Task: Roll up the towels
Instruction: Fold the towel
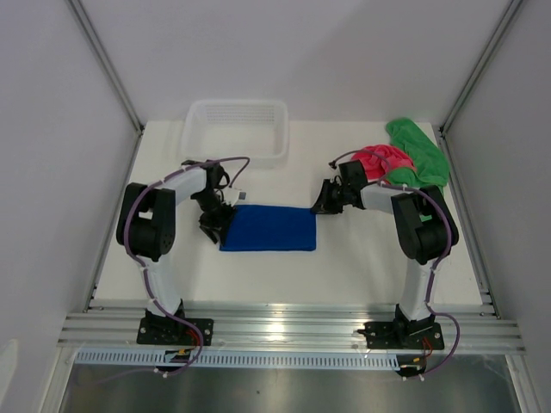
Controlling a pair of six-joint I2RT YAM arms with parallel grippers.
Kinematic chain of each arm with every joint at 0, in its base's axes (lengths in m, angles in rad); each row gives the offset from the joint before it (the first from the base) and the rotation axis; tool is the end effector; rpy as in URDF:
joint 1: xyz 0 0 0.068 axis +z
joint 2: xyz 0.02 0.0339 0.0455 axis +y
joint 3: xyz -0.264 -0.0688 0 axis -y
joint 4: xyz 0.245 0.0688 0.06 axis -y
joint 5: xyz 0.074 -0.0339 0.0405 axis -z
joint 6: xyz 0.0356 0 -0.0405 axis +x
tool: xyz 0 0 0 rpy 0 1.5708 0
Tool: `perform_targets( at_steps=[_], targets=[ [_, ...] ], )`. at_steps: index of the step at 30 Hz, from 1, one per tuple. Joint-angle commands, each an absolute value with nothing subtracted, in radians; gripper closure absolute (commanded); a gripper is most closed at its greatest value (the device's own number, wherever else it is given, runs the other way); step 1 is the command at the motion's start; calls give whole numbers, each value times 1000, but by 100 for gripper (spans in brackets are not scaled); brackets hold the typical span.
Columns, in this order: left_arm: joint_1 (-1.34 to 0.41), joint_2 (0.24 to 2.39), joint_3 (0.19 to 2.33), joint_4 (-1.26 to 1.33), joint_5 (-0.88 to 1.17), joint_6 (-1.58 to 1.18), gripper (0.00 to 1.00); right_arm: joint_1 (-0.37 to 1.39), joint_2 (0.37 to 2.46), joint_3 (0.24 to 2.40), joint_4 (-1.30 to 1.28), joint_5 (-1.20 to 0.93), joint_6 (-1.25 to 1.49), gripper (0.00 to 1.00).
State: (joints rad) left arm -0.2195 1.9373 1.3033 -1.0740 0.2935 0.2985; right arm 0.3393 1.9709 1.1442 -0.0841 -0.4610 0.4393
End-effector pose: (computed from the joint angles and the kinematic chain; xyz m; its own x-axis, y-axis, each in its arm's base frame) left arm 0.3225 -0.0825 0.1561 -0.8741 0.4834 0.0464 0.4466 0.8378 -0.3141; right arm 0.3699 0.1473 0.1334 -0.9104 0.0826 -0.4054 -0.1857 0.7940 0.5788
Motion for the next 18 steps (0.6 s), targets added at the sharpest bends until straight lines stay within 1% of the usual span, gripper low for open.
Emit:
perform_targets(
  at_steps=[1,5,9,12,13,14,17,18],
  targets=[
    [-218,1913,1345,-1097,282,316,61,339,1967,1098,-136,-426,443,95],
    [-216,1864,1388,-1121,305,324,57,318,1918,1031,-137,-393,503,100],
    [-216,1841,1482,-1166,310,330,55,304,1791,904,-169,-321,555,100],
    [-215,1845,1506,-1175,298,331,55,365,1686,795,-215,-279,563,100],
    [-213,1850,1508,-1175,295,333,55,418,1660,767,-231,-269,575,99],
    [-212,1851,1512,-1175,293,333,55,451,1637,717,-250,-270,583,98],
    [-204,1856,1514,-1175,293,331,55,612,1550,683,-363,-256,586,87],
    [-201,1856,1516,-1174,295,327,55,645,1516,690,-452,-258,562,73]
  ],
)
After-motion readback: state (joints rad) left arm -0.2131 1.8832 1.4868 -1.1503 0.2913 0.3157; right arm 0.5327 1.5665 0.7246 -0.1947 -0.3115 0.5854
